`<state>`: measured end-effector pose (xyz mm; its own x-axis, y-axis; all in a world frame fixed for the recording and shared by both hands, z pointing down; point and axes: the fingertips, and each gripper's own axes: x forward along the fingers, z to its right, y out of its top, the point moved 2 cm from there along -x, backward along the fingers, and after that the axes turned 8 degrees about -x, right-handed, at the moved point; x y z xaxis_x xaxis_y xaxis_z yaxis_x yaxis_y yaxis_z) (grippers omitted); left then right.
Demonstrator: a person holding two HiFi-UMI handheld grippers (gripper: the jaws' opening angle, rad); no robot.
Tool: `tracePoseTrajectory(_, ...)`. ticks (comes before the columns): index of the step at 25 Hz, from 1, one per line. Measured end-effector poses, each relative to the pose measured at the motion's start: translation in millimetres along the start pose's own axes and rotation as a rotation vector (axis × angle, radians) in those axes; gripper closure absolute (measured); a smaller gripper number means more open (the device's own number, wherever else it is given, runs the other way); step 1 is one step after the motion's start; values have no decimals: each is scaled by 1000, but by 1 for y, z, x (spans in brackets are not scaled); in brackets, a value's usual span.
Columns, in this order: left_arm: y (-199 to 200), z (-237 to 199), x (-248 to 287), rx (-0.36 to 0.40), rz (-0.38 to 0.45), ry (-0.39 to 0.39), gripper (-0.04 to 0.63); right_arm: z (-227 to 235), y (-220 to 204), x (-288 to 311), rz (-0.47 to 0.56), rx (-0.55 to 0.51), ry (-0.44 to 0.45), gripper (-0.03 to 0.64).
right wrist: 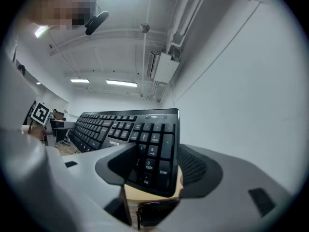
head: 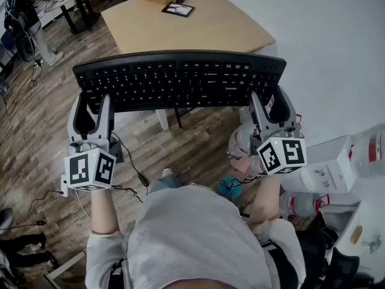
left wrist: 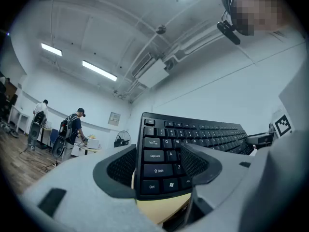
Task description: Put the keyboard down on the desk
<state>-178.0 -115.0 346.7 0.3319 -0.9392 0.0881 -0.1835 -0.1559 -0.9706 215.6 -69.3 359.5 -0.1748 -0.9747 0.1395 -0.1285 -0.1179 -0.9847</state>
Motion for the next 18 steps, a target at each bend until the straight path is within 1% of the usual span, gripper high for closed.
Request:
tracePoseTrajectory(14,0,-2,5,-1,-2,-19,311,-2,0,-2,5,-11,-27,361)
tracePoseTrajectory(18,-2,-4,7,0,-4,-37,311,-5,-2,-6,-4,-11,-46,361)
